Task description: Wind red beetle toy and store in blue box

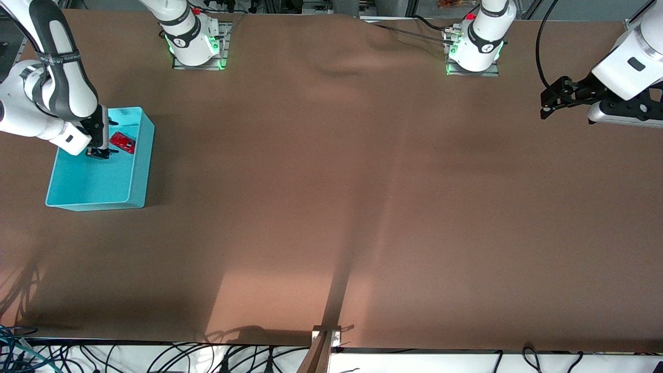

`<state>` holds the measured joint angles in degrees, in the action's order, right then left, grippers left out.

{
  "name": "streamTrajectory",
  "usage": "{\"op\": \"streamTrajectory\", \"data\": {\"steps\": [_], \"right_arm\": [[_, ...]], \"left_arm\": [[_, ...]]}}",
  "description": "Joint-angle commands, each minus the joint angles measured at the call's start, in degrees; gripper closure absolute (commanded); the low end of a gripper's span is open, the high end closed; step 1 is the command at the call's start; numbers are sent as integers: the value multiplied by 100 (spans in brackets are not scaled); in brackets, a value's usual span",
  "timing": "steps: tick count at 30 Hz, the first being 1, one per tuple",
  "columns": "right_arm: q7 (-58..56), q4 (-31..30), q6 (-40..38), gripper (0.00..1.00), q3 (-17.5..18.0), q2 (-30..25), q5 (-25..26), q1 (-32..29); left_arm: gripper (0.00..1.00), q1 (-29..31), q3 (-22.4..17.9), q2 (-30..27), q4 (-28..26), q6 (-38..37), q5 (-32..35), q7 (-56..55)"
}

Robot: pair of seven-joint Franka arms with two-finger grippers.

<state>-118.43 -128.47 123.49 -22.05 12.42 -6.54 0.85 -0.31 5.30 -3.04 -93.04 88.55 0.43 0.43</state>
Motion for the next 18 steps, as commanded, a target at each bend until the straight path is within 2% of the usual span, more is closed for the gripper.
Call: {"op": "streamTrajectory", "data": {"steps": [1, 6, 18], "right_arm": [[-84, 787, -694, 0, 114, -11, -339, -15], [345, 1411, -1344, 0, 114, -37, -664, 126], [3236, 2774, -2777, 0, 122, -143, -559, 671]], "left_arm": [[0, 22, -3, 102, 207, -146, -87, 80], [0, 13, -3, 102, 207, -146, -87, 72], [0, 31, -3, 102, 207, -146, -87, 107]]}}
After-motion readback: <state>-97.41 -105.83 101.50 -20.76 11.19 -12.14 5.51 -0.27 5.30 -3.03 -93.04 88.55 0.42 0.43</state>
